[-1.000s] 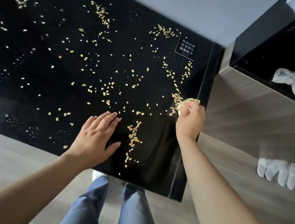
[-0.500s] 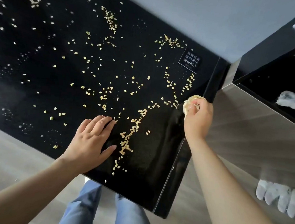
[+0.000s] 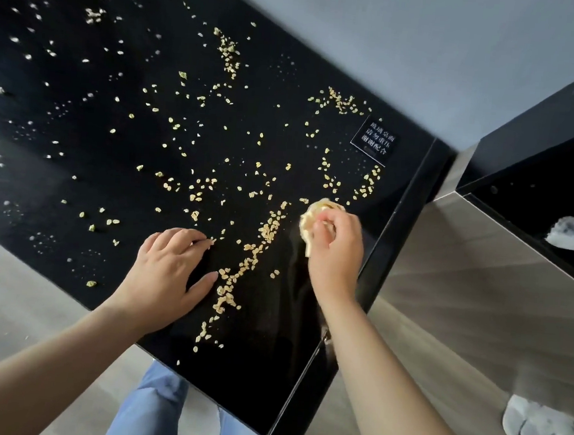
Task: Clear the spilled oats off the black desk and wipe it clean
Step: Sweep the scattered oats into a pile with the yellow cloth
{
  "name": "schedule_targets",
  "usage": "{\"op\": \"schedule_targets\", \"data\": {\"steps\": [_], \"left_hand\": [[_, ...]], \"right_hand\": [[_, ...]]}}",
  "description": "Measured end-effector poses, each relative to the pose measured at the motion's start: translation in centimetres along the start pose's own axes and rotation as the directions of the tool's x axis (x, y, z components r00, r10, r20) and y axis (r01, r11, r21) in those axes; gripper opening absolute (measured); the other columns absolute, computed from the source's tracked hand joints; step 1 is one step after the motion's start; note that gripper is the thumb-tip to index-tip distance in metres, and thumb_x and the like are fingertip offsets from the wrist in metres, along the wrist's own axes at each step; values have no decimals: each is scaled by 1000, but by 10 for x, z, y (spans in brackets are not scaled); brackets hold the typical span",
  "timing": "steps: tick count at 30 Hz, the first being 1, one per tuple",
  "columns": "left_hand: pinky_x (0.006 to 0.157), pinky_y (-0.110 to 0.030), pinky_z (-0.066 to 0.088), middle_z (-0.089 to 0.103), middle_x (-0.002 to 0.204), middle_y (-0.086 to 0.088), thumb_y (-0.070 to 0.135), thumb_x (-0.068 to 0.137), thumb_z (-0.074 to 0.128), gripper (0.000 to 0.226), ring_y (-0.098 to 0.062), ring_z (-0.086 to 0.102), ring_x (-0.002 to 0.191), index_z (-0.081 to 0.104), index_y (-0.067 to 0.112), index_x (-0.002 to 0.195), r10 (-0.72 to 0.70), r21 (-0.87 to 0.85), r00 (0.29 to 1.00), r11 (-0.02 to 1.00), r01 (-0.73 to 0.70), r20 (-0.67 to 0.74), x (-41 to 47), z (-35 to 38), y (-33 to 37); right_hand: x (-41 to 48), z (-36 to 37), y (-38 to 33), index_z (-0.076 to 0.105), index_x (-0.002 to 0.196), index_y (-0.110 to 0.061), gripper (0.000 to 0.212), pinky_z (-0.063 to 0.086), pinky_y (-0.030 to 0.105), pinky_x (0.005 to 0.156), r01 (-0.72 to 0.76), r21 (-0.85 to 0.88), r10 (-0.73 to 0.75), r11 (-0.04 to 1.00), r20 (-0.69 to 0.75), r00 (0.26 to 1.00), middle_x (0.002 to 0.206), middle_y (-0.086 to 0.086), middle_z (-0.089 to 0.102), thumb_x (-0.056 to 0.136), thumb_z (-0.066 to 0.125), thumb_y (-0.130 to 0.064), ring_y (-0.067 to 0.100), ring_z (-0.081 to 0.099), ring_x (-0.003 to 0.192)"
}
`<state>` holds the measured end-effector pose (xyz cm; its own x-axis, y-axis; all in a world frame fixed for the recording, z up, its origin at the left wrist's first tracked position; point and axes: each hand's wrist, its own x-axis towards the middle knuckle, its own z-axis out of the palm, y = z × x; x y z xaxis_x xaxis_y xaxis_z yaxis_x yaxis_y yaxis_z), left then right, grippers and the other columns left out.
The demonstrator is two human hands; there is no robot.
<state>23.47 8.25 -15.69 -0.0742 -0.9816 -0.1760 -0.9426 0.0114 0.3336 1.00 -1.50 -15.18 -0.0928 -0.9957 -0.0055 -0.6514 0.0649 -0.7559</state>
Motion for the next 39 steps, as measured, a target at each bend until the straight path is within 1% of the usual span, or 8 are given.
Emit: {"op": "schedule_targets", "data": {"steps": [6, 11, 17, 20, 25, 32, 36, 39], "left_hand": [[112, -45, 26, 48, 138, -4, 59, 85, 34, 74, -24, 36, 132, 53, 7, 134, 24, 26, 997, 999, -22, -68, 29, -12, 29], [120, -42, -1, 10, 161, -5, 70, 81, 15, 94, -22, -2, 149, 26, 7, 149, -26, 56, 998, 998, 23, 61, 52, -7, 34], [119, -40, -9, -10, 161, -2, 63, 91, 30, 85, -18, -21, 145, 11, 6, 153, -25, 100, 992, 995, 13, 120, 83, -9, 17], [119, -42, -6, -6, 161, -3, 69, 82, 12, 94, -19, -16, 146, 14, 5, 152, 26, 103, 992, 994, -38, 122, 94, -7, 11], [119, -47, 1, 12, 160, -6, 63, 85, 20, 86, -22, -5, 148, 30, 6, 148, 97, 80, 991, 991, -105, 92, 110, -10, -2], [117, -54, 3, 33, 153, -8, 58, 88, 25, 76, -27, 15, 147, 42, 7, 142, 166, 85, 985, 982, -170, 44, 143, -14, -8], [115, -60, 8, 50, 138, -7, 53, 88, 33, 68, -29, 37, 137, 52, 8, 135, 201, 89, 979, 975, -203, 27, 155, -15, -16], [114, -61, 10, 52, 133, -4, 52, 88, 36, 66, -25, 42, 131, 53, 8, 134, 252, 108, 968, 962, -253, 17, 160, -16, -24]], "right_hand": [[74, -45, 42, 62, 100, -13, 16, 36, 21, 81, -148, -145, 123, 978, -164, 979, 112, 3, 56, 89, 54, -5, 22, 54, 105], [82, -25, 39, 63, 97, -10, 16, 33, 19, 79, -144, -147, 115, 979, -189, 975, 110, 7, 57, 87, 53, -2, 27, 53, 105], [44, 7, 9, 63, 95, -16, 9, 41, 11, 76, 143, -83, -132, 986, 127, 983, 103, -12, 51, 90, 59, -9, 9, 50, 99], [58, -15, 19, 63, 97, -14, 11, 39, 8, 76, 31, -24, -33, 999, -84, 996, 102, -8, 54, 89, 60, -7, 11, 54, 98], [130, -48, 48, 65, 100, -12, 19, 34, 15, 82, -176, -100, 138, 979, -307, 942, 111, 5, 57, 87, 56, -2, 20, 54, 104], [147, -6, 32, 63, 95, -9, 13, 43, 35, 83, -109, -175, 65, 979, -240, 969, 103, 7, 59, 85, 57, -3, 27, 53, 98], [101, 32, -1, 62, 91, -15, 7, 37, 13, 77, 147, -117, -139, 982, 78, 987, 98, -9, 56, 89, 59, -9, 11, 48, 94], [92, 32, -10, 62, 93, -16, 8, 40, 14, 80, 132, -47, -129, 990, 66, 989, 98, -14, 54, 89, 59, -10, 11, 52, 96]]}}
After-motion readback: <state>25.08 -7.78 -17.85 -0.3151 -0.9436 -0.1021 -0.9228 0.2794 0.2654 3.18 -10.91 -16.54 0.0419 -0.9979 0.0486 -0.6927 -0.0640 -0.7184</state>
